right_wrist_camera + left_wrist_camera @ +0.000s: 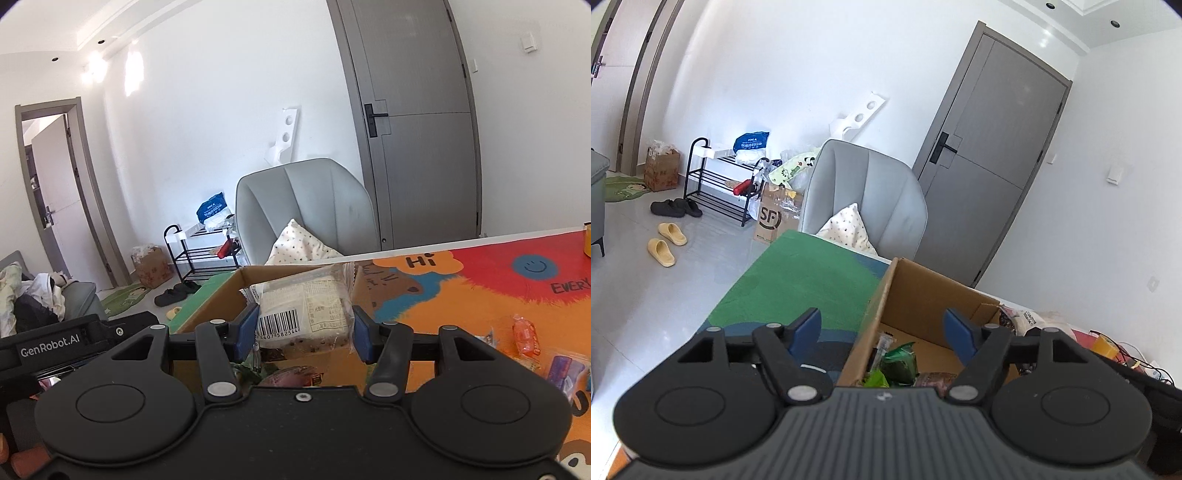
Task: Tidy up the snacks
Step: 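Lower the clear bread pack into the box and open the right gripper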
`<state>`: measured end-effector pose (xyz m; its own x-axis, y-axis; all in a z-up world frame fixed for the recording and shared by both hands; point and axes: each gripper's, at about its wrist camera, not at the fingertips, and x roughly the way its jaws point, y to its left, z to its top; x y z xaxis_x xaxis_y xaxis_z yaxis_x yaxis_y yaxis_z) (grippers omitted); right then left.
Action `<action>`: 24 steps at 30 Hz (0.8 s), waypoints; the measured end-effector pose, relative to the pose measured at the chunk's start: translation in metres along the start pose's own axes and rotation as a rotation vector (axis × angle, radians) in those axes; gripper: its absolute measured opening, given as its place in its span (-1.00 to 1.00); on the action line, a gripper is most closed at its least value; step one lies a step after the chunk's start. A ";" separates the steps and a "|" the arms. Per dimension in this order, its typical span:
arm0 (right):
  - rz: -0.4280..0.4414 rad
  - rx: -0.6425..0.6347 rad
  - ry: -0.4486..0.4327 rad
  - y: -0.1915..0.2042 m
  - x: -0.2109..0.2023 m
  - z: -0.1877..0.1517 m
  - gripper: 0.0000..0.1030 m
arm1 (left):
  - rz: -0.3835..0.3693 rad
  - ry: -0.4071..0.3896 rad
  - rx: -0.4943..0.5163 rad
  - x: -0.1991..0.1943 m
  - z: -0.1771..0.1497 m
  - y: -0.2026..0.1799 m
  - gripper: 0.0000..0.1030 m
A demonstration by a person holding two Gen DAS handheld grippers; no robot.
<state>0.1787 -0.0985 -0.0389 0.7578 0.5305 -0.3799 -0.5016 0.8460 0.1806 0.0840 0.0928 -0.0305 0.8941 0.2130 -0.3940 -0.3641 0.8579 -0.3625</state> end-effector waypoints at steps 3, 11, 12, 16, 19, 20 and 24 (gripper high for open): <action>0.010 -0.008 0.018 0.010 0.003 0.000 0.03 | 0.023 0.001 -0.016 0.001 0.002 0.007 0.41; 0.015 0.020 0.004 0.011 -0.012 0.002 0.36 | 0.052 -0.013 -0.011 -0.006 0.004 0.006 0.80; 0.010 0.025 0.000 0.008 -0.016 0.003 0.37 | 0.053 -0.016 -0.007 -0.007 0.003 0.004 0.82; -0.030 0.054 -0.017 -0.008 -0.032 0.002 0.52 | 0.047 -0.016 -0.010 -0.010 0.003 -0.003 0.88; -0.073 0.071 -0.017 -0.023 -0.043 -0.001 0.64 | 0.037 -0.010 -0.012 -0.012 0.001 -0.010 0.90; -0.086 0.078 -0.017 -0.029 -0.047 -0.002 0.66 | 0.034 -0.008 -0.008 -0.012 -0.001 -0.013 0.91; -0.134 0.116 -0.026 -0.053 -0.065 -0.006 0.85 | 0.000 -0.004 0.018 -0.015 -0.006 -0.030 0.91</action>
<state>0.1538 -0.1781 -0.0298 0.8260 0.4125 -0.3841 -0.3452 0.9089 0.2337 0.0798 0.0611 -0.0188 0.8950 0.2150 -0.3908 -0.3597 0.8660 -0.3473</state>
